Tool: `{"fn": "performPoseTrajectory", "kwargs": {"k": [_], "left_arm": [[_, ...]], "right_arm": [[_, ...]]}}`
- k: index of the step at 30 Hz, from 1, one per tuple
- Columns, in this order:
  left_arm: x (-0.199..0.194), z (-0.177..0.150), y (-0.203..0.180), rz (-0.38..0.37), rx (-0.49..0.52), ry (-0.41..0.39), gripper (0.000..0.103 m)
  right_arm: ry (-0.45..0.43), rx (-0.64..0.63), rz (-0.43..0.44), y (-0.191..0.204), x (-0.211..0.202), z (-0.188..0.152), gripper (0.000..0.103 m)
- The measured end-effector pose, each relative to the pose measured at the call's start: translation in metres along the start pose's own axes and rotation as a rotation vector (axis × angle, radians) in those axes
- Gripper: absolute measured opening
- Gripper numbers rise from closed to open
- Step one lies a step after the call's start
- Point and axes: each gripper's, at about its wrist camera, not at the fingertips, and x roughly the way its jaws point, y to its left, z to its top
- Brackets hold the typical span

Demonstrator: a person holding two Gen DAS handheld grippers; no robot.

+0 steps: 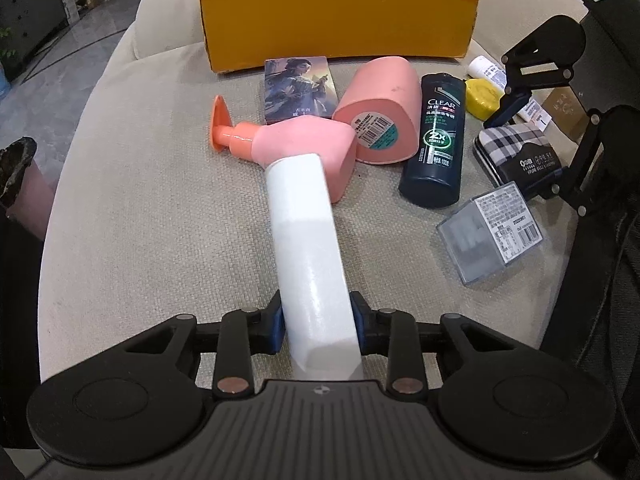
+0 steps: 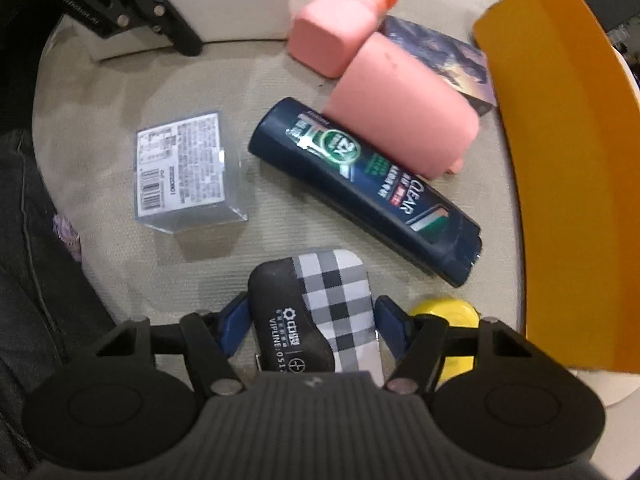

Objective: Organize rigid objects
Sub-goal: 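Carry the plaid case and white bottle with both tools over the orange box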

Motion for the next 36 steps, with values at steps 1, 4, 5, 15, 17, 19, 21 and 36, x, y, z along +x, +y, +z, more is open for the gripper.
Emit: {"fn": "performPoseTrajectory", "kwargs": {"k": [1,4,5,15,17,19,21,36], "left_arm": [[-0.001,0.001,0.001,-0.007,-0.001,0.001,0.034],[-0.008,0.005,0.005,-0.042,-0.017,-0.002,0.032],[-0.013,0.007,0.005,-0.038,-0.013,-0.011,0.032],[-0.053,0.033,0.009,-0.019,0.022,-0.108,0.032],[-0.057,0.041,0.010,-0.019,0.030,-0.118,0.032],[-0.062,0.045,0.011,-0.008,0.041,-0.130,0.032],[-0.067,0.053,0.012,0.002,0.053,-0.144,0.032],[-0.092,0.171,0.020,0.020,0.147,-0.242,0.032]], "right_arm": [[-0.006,0.006,-0.004,0.000,-0.002,-0.001,0.066],[-0.021,0.067,-0.014,-0.003,-0.006,0.002,0.065],[-0.027,0.090,-0.014,-0.005,-0.009,0.001,0.065],[-0.063,0.263,-0.091,-0.031,-0.052,-0.002,0.063],[-0.073,0.294,-0.110,-0.036,-0.061,-0.003,0.063],[-0.085,0.317,-0.133,-0.038,-0.069,0.000,0.063],[-0.093,0.333,-0.149,-0.044,-0.079,-0.001,0.063],[-0.231,0.497,-0.271,-0.113,-0.160,0.009,0.063]]}}
